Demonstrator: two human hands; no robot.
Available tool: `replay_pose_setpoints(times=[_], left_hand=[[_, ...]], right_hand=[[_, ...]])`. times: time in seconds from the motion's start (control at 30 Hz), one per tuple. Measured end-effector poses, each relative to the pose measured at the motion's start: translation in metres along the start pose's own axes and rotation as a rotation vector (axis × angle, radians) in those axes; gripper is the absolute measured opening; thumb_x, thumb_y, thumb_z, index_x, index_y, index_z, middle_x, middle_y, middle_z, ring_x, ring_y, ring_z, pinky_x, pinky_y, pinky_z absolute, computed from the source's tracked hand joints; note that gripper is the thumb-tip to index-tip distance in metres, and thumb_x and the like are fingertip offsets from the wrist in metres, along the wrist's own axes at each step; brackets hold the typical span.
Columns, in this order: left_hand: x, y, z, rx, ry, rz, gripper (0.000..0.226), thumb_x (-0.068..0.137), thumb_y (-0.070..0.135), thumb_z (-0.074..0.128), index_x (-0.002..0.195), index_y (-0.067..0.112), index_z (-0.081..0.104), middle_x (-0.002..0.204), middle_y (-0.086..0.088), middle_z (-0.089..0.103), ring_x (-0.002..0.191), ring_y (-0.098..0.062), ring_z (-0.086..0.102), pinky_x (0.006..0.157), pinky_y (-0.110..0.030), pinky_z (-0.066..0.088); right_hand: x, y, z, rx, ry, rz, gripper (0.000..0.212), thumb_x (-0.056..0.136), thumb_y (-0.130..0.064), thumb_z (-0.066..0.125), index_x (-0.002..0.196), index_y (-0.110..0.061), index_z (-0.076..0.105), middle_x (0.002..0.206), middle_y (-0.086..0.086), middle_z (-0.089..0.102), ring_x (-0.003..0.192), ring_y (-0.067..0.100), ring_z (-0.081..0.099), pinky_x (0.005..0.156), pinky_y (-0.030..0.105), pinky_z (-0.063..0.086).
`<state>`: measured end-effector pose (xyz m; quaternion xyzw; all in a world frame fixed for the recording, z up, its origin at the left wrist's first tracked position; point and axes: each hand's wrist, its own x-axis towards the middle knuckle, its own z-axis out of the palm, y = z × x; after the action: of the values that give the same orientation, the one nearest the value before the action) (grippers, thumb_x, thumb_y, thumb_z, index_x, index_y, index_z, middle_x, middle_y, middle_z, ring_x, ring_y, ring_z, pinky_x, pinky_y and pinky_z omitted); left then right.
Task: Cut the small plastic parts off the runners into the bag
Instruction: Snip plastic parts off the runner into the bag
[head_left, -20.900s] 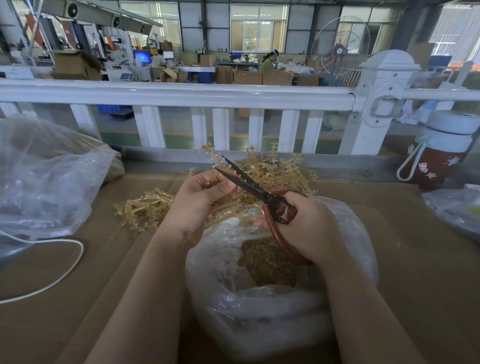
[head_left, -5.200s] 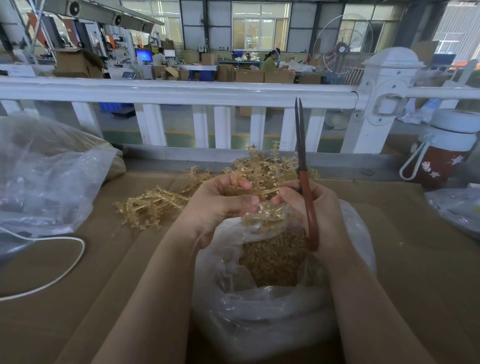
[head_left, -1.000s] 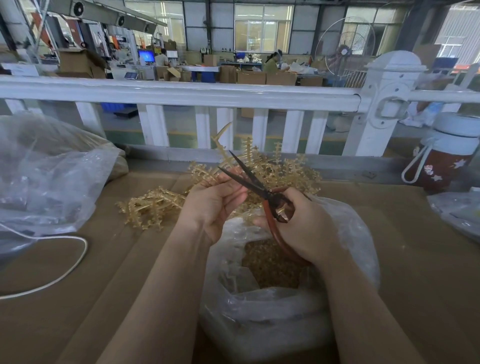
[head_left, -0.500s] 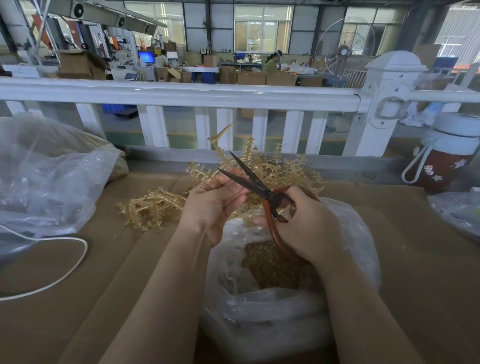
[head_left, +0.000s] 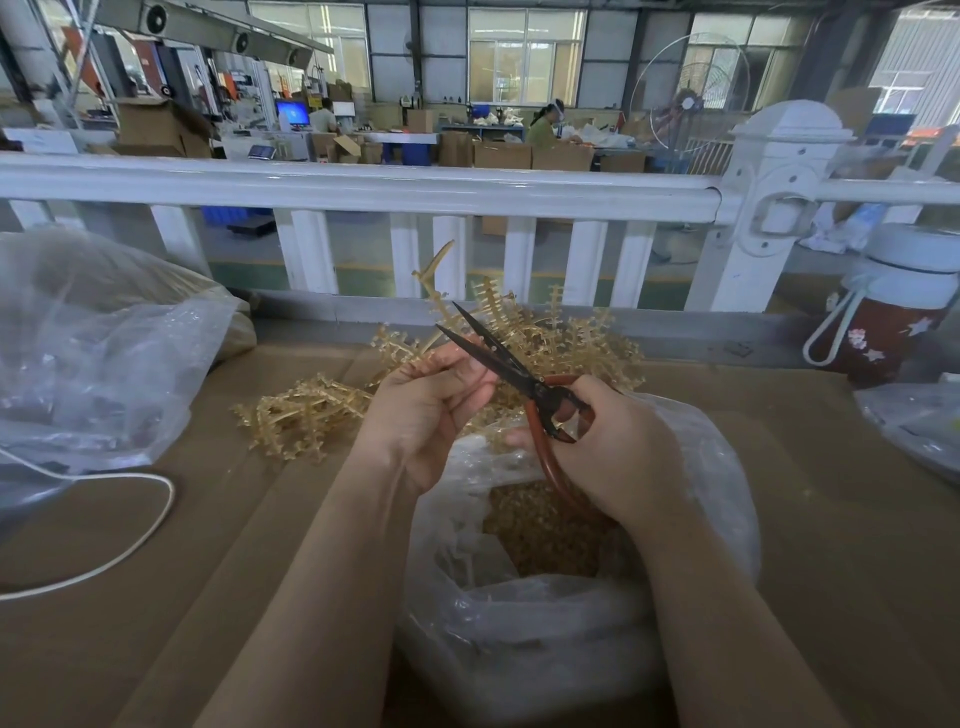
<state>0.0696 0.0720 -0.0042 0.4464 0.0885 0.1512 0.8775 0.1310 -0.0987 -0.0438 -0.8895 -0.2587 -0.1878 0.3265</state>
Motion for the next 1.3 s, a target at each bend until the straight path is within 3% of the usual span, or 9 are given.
replay_pose_setpoints(times=[0.1,0.23,0.37,0.5,0.73,0.87,1.13,1.3], left_hand=[[-0.0007,0.0011,0.0003,0.003,-0.008,-0.005,0.014,0.083,-0.006,0.063,0.083,0.007,0.069,0.080,-0.007,0.075,0.071,-0.012,0.073,0.059,-0.018,0.056],[-0.0005,0.0021,-0.0005,0.022,-0.018,-0.002,0.030,0.085,-0.008,0.062,0.066,0.013,0.071,0.080,-0.008,0.075,0.071,-0.013,0.074,0.060,-0.018,0.057],[-0.0005,0.0026,-0.0004,0.046,-0.016,0.016,0.030,0.087,-0.008,0.062,0.066,0.013,0.065,0.078,-0.007,0.074,0.072,-0.014,0.073,0.062,-0.018,0.057],[-0.0016,0.0031,-0.0002,0.055,-0.029,0.027,0.034,0.085,-0.008,0.062,0.061,0.015,0.070,0.076,-0.005,0.075,0.070,-0.013,0.074,0.060,-0.017,0.057],[-0.0016,0.0039,-0.0017,0.076,-0.050,0.053,0.035,0.084,-0.007,0.063,0.059,0.015,0.074,0.079,-0.006,0.076,0.072,-0.013,0.074,0.061,-0.018,0.057],[-0.0012,0.0041,-0.0024,0.085,-0.055,0.063,0.037,0.084,-0.008,0.063,0.057,0.016,0.073,0.078,-0.006,0.076,0.072,-0.013,0.074,0.060,-0.018,0.056],[-0.0013,0.0048,-0.0032,0.091,-0.045,0.068,0.032,0.080,-0.007,0.066,0.058,0.016,0.072,0.079,-0.008,0.076,0.073,-0.015,0.074,0.062,-0.019,0.058],[-0.0008,0.0044,-0.0043,0.084,-0.045,0.067,0.025,0.072,-0.003,0.069,0.057,0.017,0.071,0.079,-0.008,0.076,0.074,-0.015,0.075,0.062,-0.018,0.057]], right_hand=[[0.0000,-0.0006,0.0003,0.019,-0.007,0.003,0.058,0.064,-0.086,0.067,0.086,-0.033,0.063,0.061,-0.019,0.052,0.058,-0.001,0.052,0.049,0.012,0.028],[0.0006,-0.0007,-0.0004,0.097,-0.031,0.004,0.064,0.059,-0.091,0.060,0.090,-0.036,0.065,0.066,-0.022,0.056,0.079,-0.011,0.054,0.050,0.011,0.036],[0.0013,0.0001,-0.0010,0.103,-0.045,0.025,0.070,0.056,-0.096,0.057,0.096,-0.039,0.066,0.077,-0.025,0.063,0.081,-0.011,0.056,0.053,0.013,0.036],[0.0004,-0.0006,-0.0010,0.115,-0.041,0.026,0.060,0.059,-0.090,0.064,0.092,-0.041,0.065,0.074,-0.026,0.062,0.085,-0.013,0.054,0.053,0.015,0.035],[-0.0005,-0.0054,-0.0033,0.137,-0.054,0.016,0.048,0.056,-0.091,0.062,0.079,-0.050,0.052,0.085,-0.041,0.056,0.082,-0.018,0.052,0.048,0.010,0.032],[-0.0003,-0.0039,-0.0034,0.163,-0.078,0.031,0.055,0.054,-0.093,0.059,0.086,-0.048,0.058,0.076,-0.028,0.062,0.085,-0.014,0.054,0.053,0.012,0.035],[0.0010,-0.0014,-0.0033,0.138,-0.102,0.055,0.071,0.052,-0.097,0.055,0.098,-0.044,0.065,0.080,-0.029,0.063,0.078,-0.009,0.058,0.057,0.017,0.041],[0.0007,-0.0009,-0.0024,0.121,-0.076,0.043,0.062,0.058,-0.090,0.063,0.093,-0.040,0.066,0.074,-0.027,0.061,0.084,-0.012,0.054,0.053,0.018,0.039]])
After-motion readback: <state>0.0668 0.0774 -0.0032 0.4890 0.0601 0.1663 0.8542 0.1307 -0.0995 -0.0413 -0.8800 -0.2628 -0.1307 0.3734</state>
